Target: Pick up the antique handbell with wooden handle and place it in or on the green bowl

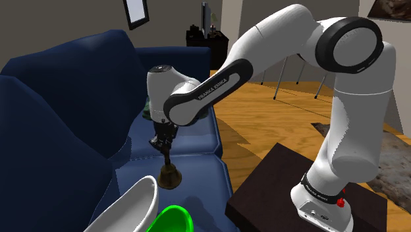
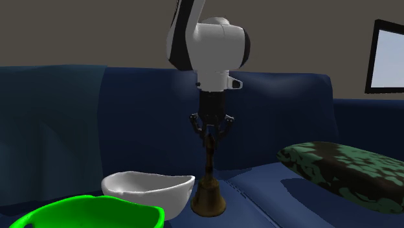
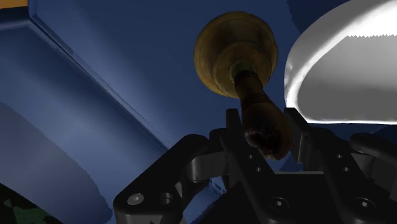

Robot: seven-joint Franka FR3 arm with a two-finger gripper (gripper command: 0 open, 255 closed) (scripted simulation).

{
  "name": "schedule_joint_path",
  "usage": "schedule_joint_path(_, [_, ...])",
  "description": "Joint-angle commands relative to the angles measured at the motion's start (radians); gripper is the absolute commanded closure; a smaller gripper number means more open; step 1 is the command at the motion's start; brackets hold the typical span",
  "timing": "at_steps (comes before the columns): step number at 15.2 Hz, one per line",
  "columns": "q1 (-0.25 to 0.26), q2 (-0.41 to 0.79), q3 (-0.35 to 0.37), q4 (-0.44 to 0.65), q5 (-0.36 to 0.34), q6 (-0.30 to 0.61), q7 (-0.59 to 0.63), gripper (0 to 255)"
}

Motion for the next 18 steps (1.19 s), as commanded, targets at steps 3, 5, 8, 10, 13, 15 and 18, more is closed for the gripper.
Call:
schedule_joint_path(3, [-0.006, -0.032, 0.007, 0.021, 0.019, -0.049, -0.013, 255])
schedule_joint_path(5, [-0.008, -0.045, 0.010, 0.032, 0.027, -0.073, -0.018, 255])
schedule_joint_path(8, [-0.011, -0.063, 0.013, 0.051, 0.038, -0.108, -0.024, 255])
schedule_joint_path(10, [-0.013, -0.074, 0.015, 0.065, 0.044, -0.132, -0.029, 255])
schedule_joint_path(13, [-0.015, -0.089, 0.018, 0.087, 0.053, -0.168, -0.034, 255])
schedule_joint_path(15, [-0.016, -0.099, 0.019, 0.103, 0.058, -0.192, -0.038, 255])
schedule_joint_path(18, [-0.017, -0.111, 0.021, 0.129, 0.065, -0.229, -0.042, 255])
